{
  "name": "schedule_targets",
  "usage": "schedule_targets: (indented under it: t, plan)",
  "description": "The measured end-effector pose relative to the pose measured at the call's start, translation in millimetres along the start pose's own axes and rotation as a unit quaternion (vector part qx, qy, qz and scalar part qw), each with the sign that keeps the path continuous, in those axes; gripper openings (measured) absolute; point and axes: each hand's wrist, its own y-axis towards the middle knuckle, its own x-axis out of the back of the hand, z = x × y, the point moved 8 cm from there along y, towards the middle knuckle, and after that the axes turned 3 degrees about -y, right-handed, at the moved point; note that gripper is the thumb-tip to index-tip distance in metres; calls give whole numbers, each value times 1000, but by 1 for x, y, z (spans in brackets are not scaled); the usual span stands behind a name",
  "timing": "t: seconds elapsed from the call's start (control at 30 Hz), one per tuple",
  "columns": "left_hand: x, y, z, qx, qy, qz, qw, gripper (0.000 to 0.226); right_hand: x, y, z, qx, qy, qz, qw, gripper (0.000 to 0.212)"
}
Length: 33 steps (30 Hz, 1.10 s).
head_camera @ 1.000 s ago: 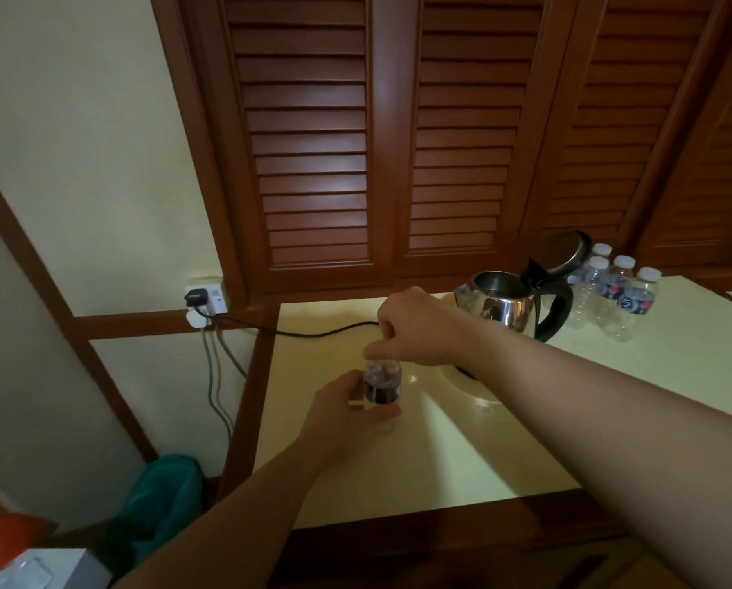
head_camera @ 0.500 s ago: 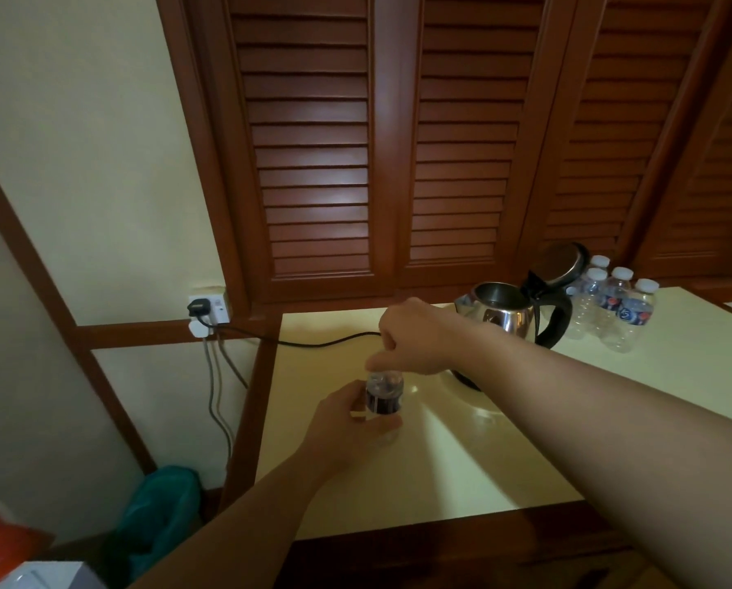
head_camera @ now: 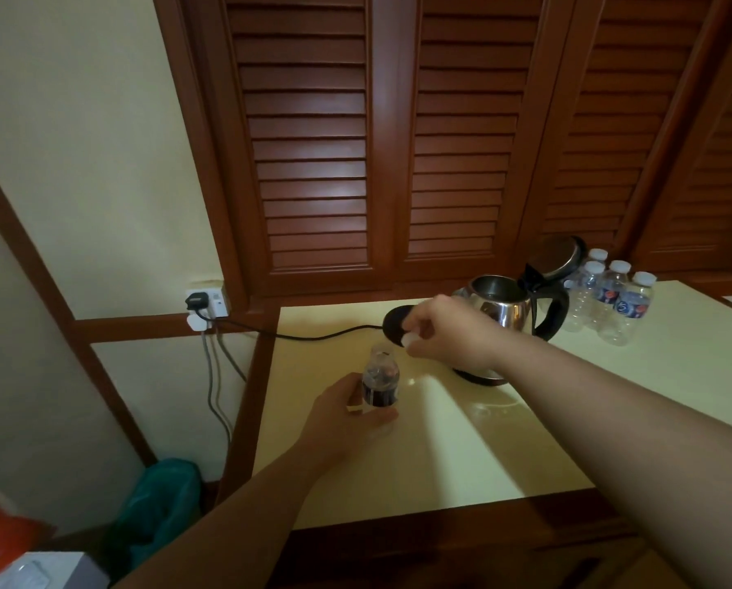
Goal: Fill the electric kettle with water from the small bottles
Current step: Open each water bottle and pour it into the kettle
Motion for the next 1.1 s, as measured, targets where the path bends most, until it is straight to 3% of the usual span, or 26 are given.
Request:
schedule_targets:
  t: [0.17,0.37,0.5,0.7,0.9,1.1]
  plan:
    - [0,-3,-2,5,-30,-6,1000,47,-61,-28,-43,-46,-51,73,995,36]
    - [-2,0,-6,1,-23,-22,999,53,-102,-48,-67,-45,-11,102,994,46]
    - [-4,7,-13,-8,-8,-41,999,55,-96,-58,-92,-66,20,58,996,50]
    - [-3,31,-60,-38,39,-65,996,55,-72,-74,-158,-111,-9,-12,994,25]
    - [-7,62,-112,-66,49,-83,993,48,-65,-91,-243,-189,-64,-8,980,57]
    - [-15,94,-156,-127,128,-76,981,52,-77,-95,-279,-176,-83,63,979,117]
